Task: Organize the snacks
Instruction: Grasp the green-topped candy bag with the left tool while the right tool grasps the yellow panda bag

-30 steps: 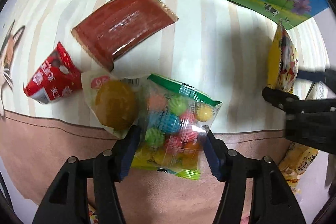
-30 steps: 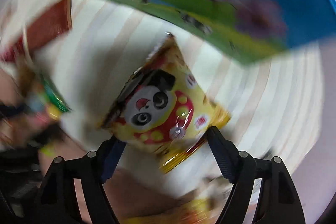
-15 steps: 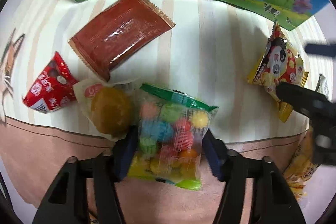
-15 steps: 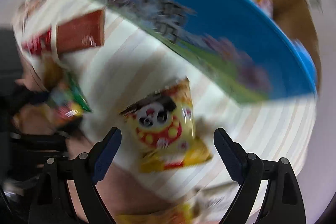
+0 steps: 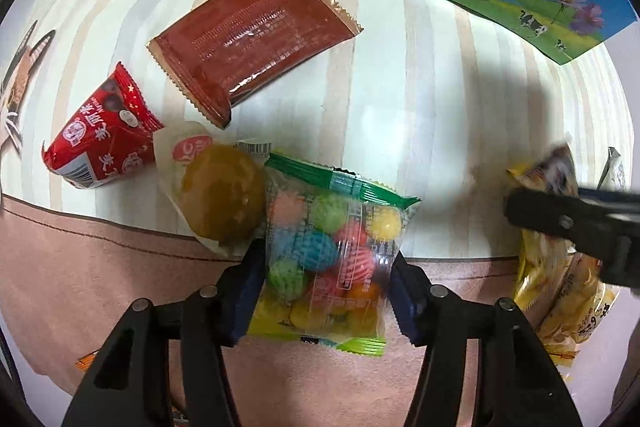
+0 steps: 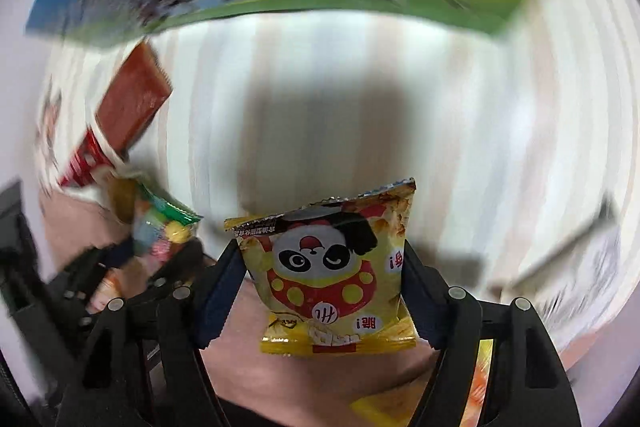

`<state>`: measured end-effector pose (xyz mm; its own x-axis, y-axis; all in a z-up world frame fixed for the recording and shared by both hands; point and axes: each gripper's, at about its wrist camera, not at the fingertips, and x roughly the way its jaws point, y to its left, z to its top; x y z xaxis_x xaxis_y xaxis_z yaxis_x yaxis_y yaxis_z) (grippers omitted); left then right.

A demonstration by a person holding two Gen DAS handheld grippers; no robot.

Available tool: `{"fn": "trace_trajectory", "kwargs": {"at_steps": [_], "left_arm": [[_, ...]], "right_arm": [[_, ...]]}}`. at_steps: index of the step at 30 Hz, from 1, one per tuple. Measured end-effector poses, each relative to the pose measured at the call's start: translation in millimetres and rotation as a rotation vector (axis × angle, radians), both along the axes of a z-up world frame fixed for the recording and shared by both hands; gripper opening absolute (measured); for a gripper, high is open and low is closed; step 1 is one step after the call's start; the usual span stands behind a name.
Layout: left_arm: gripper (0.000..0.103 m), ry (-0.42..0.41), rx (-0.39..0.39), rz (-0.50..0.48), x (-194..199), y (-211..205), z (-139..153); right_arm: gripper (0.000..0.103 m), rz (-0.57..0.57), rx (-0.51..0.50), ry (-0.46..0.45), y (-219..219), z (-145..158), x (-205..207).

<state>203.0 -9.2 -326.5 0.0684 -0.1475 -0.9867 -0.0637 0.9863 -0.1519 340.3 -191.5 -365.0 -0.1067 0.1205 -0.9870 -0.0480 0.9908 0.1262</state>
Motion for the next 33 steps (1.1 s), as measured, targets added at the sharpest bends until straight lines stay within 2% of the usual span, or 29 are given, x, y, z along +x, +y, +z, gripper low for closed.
{"fn": "trace_trajectory", "kwargs": {"at_steps": [4,7,12,14,15,18,21,26,28,30,33], "left_arm": [[0.055,-0.002,0.018,0.002,9,-9,-11],[0.05,-0.016,0.067,-0.007,7,-19,-8],[0.049,-0.002,0.113,0.023,-15,-8,-5],[0.049,0.017,0.11,0.036,-24,-2,-9],[0.049,0.022,0.108,0.039,-26,-1,-10],[0.049,0.023,0.103,0.038,-28,2,-16],[0.049,0.024,0.109,0.032,-20,0,-22],[0.049,0.023,0.117,0.027,-30,-3,-32],[0.049,0.019,0.117,0.031,-29,-3,-33],[0.048,0.017,0.115,0.028,-33,-7,-32],[0.047,-0.005,0.119,0.01,-30,-5,-17]], "right_arm": [[0.085,-0.03,-0.02,-0.043,-13,4,-17],[0.085,-0.013,-0.069,-0.081,-10,0,-36],[0.084,0.008,-0.132,-0.141,1,-3,-60],[0.072,0.045,-0.159,-0.163,9,-4,-70],[0.071,0.063,-0.17,-0.171,12,-4,-76],[0.07,0.089,-0.137,-0.149,19,-6,-98],[0.069,0.046,-0.059,-0.096,15,-9,-116],[0.074,0.008,-0.076,-0.1,14,-17,-122],[0.074,0.004,-0.092,-0.109,28,-30,-122],[0.072,0.002,-0.103,-0.126,31,-31,-123],[0.06,0.0,-0.087,-0.168,34,-21,-126]]}}
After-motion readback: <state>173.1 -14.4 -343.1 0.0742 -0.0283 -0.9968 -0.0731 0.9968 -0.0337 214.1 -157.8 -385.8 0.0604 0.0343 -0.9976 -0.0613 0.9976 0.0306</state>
